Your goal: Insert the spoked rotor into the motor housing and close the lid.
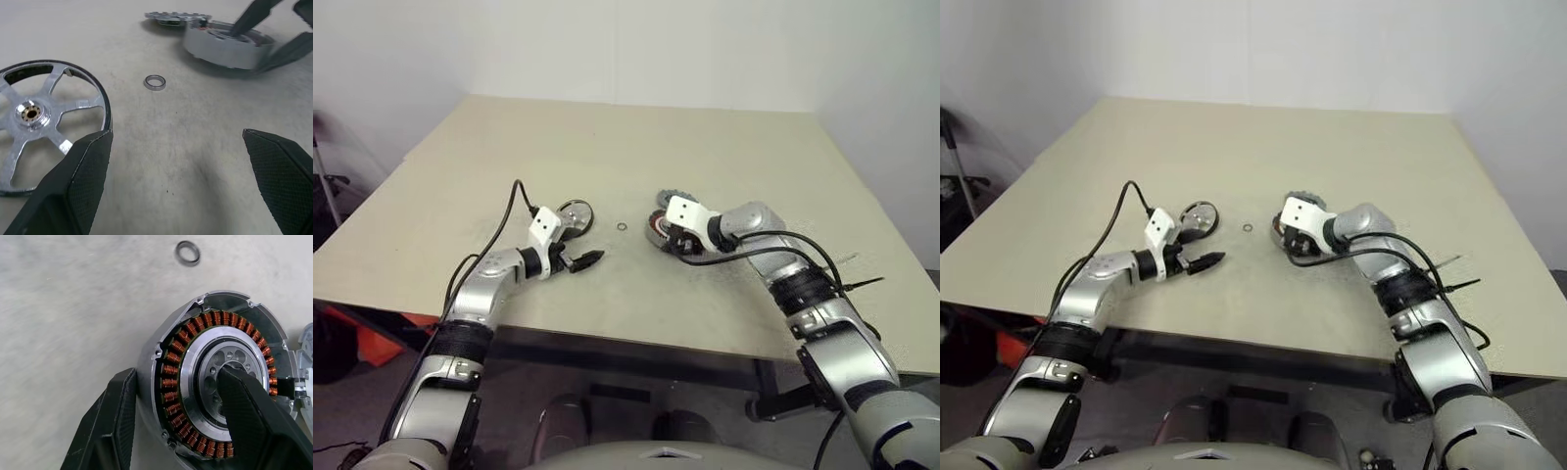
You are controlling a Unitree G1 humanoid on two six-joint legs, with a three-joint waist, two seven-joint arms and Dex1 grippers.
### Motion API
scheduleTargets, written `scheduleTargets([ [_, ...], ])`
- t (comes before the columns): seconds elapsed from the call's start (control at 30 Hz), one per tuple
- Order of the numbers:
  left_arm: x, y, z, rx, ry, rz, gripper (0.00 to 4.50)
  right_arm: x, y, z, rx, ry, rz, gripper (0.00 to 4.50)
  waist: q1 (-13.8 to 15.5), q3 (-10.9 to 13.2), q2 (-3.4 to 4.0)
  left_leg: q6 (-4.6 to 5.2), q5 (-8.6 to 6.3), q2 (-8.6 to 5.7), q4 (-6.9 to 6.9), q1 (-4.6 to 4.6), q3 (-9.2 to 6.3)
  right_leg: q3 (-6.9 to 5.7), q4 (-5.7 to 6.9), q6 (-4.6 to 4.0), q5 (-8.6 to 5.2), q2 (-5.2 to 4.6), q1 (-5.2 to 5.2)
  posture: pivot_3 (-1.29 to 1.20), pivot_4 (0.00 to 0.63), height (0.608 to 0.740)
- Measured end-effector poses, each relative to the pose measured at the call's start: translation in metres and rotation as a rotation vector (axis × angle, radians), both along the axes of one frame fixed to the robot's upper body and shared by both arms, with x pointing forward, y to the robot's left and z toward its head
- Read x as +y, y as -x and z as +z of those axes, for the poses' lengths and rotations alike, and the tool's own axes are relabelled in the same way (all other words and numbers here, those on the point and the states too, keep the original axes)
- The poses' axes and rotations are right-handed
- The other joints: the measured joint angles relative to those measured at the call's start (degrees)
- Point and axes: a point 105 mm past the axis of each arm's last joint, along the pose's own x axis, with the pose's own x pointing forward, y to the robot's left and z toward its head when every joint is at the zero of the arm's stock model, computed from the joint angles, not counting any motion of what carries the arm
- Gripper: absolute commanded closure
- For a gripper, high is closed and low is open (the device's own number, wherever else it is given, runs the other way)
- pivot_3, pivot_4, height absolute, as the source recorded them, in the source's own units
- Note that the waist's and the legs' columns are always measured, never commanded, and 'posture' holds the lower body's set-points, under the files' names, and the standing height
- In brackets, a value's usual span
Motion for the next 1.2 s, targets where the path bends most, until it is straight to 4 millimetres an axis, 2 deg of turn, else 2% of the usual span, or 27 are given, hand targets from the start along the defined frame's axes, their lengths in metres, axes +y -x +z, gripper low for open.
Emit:
scheduleTargets([
  [0.13,-0.001,0.001,-0.001,0.003,0.001,-0.001,0.00,-0.009,0.017,-0.002,0.011,0.014,-0.022,2.30,0.92,0.00,0.00,0.06,-0.04,0.00,-0.03,0.04,0.00,0.00,-0.04,0.02,-0.01,0.00,0.03,0.00,0.000,0.740],
  [0.33,-0.002,0.001,-0.001,0.003,0.002,-0.003,0.00,-0.011,0.037,-0.004,0.019,0.024,-0.050,2.30,0.98,0.00,0.00,0.01,-0.02,0.01,-0.08,0.24,-0.01,0.01,-0.04,0.05,-0.02,0.00,0.16,0.00,0.000,0.740],
  [0.63,-0.004,0.001,-0.002,0.005,0.002,-0.009,0.00,0.010,0.033,-0.006,0.021,-0.060,-0.174,2.30,-0.37,-0.04,-0.05,-0.20,0.10,0.01,-0.24,0.53,-0.01,0.05,0.03,0.08,-0.04,0.01,0.24,0.00,0.000,0.740],
  [0.73,-0.004,0.002,-0.002,0.005,0.002,-0.011,0.00,0.014,0.032,-0.007,0.012,-0.063,-0.178,2.30,-0.96,-0.04,-0.05,-0.30,0.17,0.02,-0.32,0.71,-0.01,0.05,0.03,0.43,-0.24,0.01,0.33,0.00,0.000,0.740],
  [0.97,-0.002,0.002,-0.002,0.006,-0.003,-0.007,0.00,0.023,0.040,-0.012,0.061,-0.088,-0.135,0.02,-1.01,-0.05,-0.05,-0.44,0.26,-0.02,-0.68,0.71,0.01,0.05,-0.03,0.08,-0.05,0.01,0.23,0.00,0.000,0.740],
  [1.2,-0.002,0.002,-0.002,0.008,-0.003,-0.006,0.00,0.025,0.044,-0.005,0.121,-0.163,-0.145,0.02,-1.04,-0.04,-0.04,-0.46,0.28,-0.03,-0.84,0.60,0.06,0.05,-0.06,-0.01,-0.07,0.02,0.07,0.00,0.000,0.740],
])
